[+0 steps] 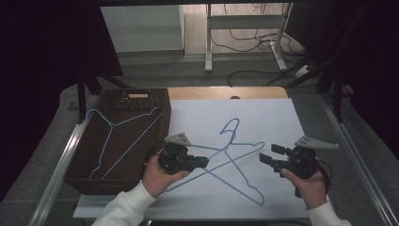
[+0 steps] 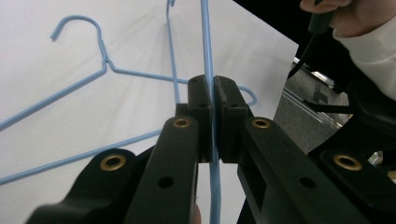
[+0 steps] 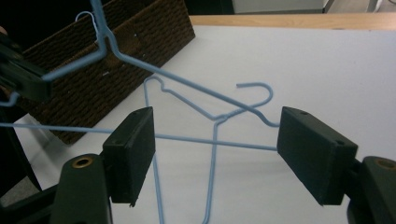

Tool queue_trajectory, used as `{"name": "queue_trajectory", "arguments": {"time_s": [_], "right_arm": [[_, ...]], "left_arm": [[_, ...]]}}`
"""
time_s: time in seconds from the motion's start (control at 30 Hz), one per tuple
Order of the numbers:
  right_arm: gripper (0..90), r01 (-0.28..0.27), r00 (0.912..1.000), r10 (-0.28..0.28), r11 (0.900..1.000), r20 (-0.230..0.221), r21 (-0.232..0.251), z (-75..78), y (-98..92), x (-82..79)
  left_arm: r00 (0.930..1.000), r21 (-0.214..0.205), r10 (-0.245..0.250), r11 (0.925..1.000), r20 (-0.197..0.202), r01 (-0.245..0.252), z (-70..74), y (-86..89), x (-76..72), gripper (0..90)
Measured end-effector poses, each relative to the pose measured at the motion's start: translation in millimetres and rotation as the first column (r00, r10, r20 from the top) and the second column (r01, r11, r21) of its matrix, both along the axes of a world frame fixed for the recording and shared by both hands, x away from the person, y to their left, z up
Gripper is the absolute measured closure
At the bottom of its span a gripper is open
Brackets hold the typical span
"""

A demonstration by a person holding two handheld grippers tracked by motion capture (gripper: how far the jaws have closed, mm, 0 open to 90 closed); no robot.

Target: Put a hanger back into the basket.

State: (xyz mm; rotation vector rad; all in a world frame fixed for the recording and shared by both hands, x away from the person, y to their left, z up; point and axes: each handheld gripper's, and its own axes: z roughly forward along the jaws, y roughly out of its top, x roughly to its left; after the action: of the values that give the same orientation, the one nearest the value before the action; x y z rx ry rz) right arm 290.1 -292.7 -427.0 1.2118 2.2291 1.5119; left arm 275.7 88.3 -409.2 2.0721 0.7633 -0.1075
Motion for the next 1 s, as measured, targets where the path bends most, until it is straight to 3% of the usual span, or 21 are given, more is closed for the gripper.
{"name": "queue_trajectory", "arguments": {"time_s": [0.2,0.53,1.0], "right_arm": [[28.5,-0.001,0.9999,0.001,0.9999,-0.017,-0.011,-6.9,-2.7,2.5],[27.9,-0.026,0.9992,0.025,0.9993,-0.031,-0.026,-13.4,0.3,2.8],[27.7,-0.033,0.9984,0.031,0.9982,-0.047,-0.051,-19.6,3.3,5.3]], "left_arm": [[0.9996,-0.04,0.018,0.9991,0.021,-0.017,14.2,18.8,-1.8,86.9],[0.9943,-0.088,0.098,0.9917,0.043,-0.094,32.0,69.4,-2.1,86.9],[0.9709,-0.145,0.229,0.9653,0.071,-0.217,39.0,141.2,-5.6,86.9]]}}
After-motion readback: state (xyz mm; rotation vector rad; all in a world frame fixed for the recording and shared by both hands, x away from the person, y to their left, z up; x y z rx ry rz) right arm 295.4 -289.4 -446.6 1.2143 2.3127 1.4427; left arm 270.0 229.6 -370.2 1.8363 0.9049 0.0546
